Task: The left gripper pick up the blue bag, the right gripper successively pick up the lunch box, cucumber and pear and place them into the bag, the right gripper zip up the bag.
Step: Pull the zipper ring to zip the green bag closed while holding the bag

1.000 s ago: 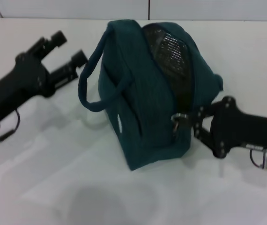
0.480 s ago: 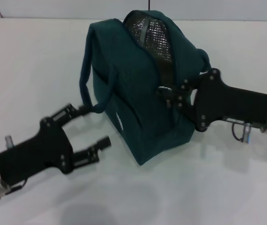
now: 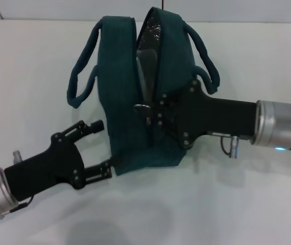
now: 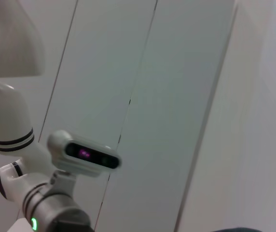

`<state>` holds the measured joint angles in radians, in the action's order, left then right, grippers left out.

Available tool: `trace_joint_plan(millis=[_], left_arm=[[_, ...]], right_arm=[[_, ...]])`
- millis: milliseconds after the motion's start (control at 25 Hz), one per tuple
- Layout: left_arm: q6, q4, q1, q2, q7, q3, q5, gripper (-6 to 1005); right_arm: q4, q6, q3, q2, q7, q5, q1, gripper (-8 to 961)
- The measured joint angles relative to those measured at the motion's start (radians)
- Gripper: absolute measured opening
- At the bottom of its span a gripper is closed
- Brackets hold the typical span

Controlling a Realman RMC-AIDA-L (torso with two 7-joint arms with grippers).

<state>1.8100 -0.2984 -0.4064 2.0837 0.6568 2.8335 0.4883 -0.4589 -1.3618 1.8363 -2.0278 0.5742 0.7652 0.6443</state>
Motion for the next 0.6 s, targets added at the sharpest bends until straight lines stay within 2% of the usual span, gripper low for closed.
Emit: trace_joint_plan(millis=[160,600], left_arm=[[-0.072,0.024,-0.006,-0.004,0.028,0.0,0.045,877],[-0.086,0.028,-0.026,-0.003,0.021,0.007,0.048,876]], right_arm=[[-0.031,0.037,0.09,0.0,-0.021,-0.095,-0.006,7],[-0.047,0.033,0.1,0.0,-0.03,-0.117,-0.038,7]])
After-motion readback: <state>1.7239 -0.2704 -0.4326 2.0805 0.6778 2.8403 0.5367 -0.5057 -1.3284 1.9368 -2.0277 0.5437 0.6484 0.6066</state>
